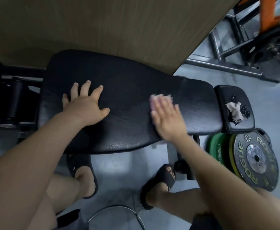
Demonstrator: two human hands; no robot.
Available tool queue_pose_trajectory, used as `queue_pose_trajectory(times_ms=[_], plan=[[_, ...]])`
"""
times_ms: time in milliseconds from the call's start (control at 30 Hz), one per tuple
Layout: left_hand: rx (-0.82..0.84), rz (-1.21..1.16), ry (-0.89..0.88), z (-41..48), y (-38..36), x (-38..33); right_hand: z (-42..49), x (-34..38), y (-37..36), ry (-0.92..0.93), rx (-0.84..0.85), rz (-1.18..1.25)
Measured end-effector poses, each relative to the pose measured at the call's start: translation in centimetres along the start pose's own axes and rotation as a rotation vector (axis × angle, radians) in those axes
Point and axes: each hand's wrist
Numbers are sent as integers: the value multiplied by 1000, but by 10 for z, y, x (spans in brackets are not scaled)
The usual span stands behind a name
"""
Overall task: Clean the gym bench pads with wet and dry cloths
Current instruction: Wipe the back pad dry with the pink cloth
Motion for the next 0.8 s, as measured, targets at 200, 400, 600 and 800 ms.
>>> queue_pose_trajectory(times_ms=[200, 400, 600, 800], plan=[[-9, 2, -1, 9, 9, 10, 25, 50, -2, -53, 30, 25], [-17, -16, -22, 18, 13, 16, 27, 33, 11, 165, 3, -77], [-5, -23, -41, 18, 16, 19, 83, 38, 17, -213, -4, 60], [9, -18, -63, 18, 22, 22, 44, 80, 19, 360, 81, -126]])
Point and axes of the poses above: each hand's wrist, its own z-axis towards the middle knuckle, its own y-axis out of the back of the hand, x = y × z, and after that the axes turned 11 degrees about x, right-handed
